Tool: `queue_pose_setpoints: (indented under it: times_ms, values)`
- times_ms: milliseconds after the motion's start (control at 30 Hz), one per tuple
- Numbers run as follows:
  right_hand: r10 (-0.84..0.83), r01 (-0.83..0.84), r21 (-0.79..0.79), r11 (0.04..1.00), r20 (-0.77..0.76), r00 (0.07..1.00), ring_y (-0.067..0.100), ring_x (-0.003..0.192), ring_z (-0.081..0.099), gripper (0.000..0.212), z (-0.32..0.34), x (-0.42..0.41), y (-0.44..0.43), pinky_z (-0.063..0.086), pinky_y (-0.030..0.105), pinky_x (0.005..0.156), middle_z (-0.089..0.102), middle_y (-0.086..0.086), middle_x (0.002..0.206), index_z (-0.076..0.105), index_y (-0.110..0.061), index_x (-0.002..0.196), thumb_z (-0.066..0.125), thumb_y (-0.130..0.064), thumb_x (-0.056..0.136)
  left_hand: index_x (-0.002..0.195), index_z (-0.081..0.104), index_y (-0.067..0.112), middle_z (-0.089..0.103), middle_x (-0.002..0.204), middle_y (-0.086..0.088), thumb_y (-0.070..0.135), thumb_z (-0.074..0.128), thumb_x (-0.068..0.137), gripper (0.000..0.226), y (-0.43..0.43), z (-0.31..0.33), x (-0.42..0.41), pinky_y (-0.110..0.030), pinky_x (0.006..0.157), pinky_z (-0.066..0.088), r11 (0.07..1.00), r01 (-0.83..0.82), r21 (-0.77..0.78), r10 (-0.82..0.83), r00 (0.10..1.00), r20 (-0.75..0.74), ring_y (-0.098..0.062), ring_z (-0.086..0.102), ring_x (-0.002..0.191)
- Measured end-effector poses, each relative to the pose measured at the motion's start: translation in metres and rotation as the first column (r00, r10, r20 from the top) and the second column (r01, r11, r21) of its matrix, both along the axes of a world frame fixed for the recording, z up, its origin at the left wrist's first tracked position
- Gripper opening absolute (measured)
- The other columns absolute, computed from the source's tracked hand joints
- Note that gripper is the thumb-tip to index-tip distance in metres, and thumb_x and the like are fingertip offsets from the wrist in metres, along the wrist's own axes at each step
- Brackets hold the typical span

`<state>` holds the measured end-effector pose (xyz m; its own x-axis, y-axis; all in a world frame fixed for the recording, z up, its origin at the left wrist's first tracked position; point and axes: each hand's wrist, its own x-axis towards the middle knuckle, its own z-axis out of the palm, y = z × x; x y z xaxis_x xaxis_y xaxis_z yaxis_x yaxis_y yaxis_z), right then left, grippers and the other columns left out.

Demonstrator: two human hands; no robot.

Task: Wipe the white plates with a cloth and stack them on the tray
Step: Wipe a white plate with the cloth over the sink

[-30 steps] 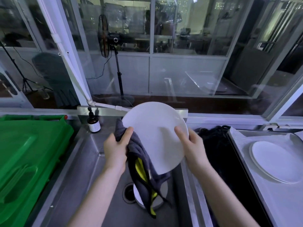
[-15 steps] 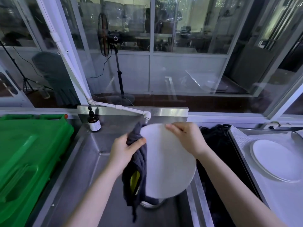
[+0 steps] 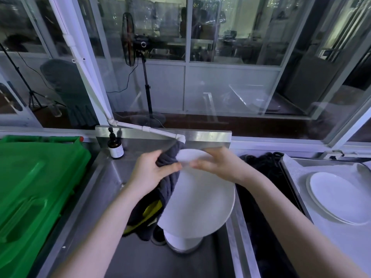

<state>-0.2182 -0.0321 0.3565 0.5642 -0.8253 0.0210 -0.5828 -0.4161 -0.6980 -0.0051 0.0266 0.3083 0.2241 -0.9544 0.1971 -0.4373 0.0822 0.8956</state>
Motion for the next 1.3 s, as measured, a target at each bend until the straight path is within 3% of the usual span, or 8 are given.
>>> queue_pose_setpoints:
  times_ms: [67,200,367,567,700,900,1067,1300]
  values:
    - [-0.033,0.031,-0.057,0.998,-0.034,0.999,0.019,0.064,0.038,0.062,-0.002,0.007,0.002,0.03,0.034,0.061,0.043,0.008,0.067,0.053,0.008,0.075,0.068,-0.051,0.087,0.088,0.072,0.016,0.075,0.083,0.001,0.058,0.079,0.057,0.052,0.0,0.006,-0.003,-0.031,0.071,0.053,0.999,0.037,0.029,-0.038,0.999,0.036,-0.01,0.067,0.075]
    - [-0.248,0.229,0.097,0.969,0.3,0.921,0.018,0.062,0.041,0.059,-0.017,0.001,0.007,0.032,0.033,0.06,0.045,0.009,0.065,0.053,0.011,0.073,0.069,-0.042,0.091,0.075,0.067,0.027,0.071,0.067,0.013,0.044,0.078,0.066,0.022,0.004,-0.006,-0.004,-0.02,0.064,0.049,0.991,-0.127,-0.041,0.116,0.971,-0.207,-0.001,0.063,0.063]
    - [-0.762,0.486,0.595,0.641,0.568,0.31,0.001,0.047,0.049,0.04,-0.057,0.031,0.034,0.039,0.018,0.044,0.054,-0.01,0.053,0.06,-0.015,0.063,0.069,-0.042,0.092,0.075,0.06,0.015,0.059,0.056,0.01,0.024,0.074,0.088,0.021,0.007,-0.034,-0.027,-0.03,0.059,0.042,0.874,-0.449,0.188,0.421,0.503,-0.755,-0.016,0.054,0.057]
    - [-0.459,0.308,0.352,0.884,0.525,0.717,0.016,0.076,0.066,0.025,-0.038,-0.003,0.015,0.049,0.034,0.07,0.074,-0.001,0.081,0.074,-0.014,0.089,0.069,-0.038,0.093,0.076,0.065,0.014,0.066,0.058,0.011,0.02,0.074,0.087,0.015,0.011,-0.026,-0.004,-0.021,0.055,0.049,0.92,-0.375,0.112,0.369,0.735,-0.568,-0.011,0.061,0.058]
    - [-0.051,0.035,0.124,0.992,0.124,0.991,0.013,0.067,0.05,0.049,-0.009,-0.002,-0.003,0.038,0.032,0.065,0.054,0.001,0.071,0.065,-0.001,0.082,0.069,-0.05,0.088,0.071,0.066,0.024,0.069,0.063,0.018,0.018,0.083,0.076,0.019,0.005,-0.007,-0.003,-0.012,0.057,0.044,0.997,-0.071,-0.039,0.066,0.992,-0.11,0.004,0.06,0.06]
    - [-0.205,0.193,0.072,0.979,0.28,0.938,0.016,0.059,0.037,0.06,-0.022,-0.002,0.004,0.03,0.032,0.058,0.039,0.006,0.063,0.047,0.008,0.069,0.067,-0.044,0.092,0.076,0.067,0.024,0.072,0.068,0.015,0.016,0.08,0.079,0.015,0.004,-0.011,-0.005,-0.017,0.064,0.049,0.99,-0.129,-0.055,0.115,0.972,-0.206,0.0,0.065,0.067]
    - [-0.725,0.469,0.558,0.684,0.592,0.353,0.01,0.058,0.048,0.046,-0.059,0.031,0.035,0.038,0.026,0.055,0.052,-0.002,0.062,0.057,-0.01,0.066,0.068,-0.046,0.091,0.089,0.064,0.018,0.069,0.078,0.004,0.027,0.069,0.091,0.011,0.016,-0.038,-0.025,-0.028,0.063,0.053,0.89,-0.418,0.182,0.401,0.527,-0.749,-0.016,0.066,0.073]
    - [-0.349,0.241,0.272,0.932,0.484,0.803,0.011,0.069,0.061,0.026,-0.031,-0.005,0.012,0.046,0.022,0.061,0.068,-0.005,0.074,0.072,-0.01,0.089,0.071,-0.036,0.092,0.079,0.067,0.014,0.068,0.066,0.005,0.024,0.078,0.082,0.015,0.013,-0.031,-0.002,-0.03,0.07,0.049,0.94,-0.333,0.078,0.318,0.769,-0.555,-0.017,0.064,0.068]
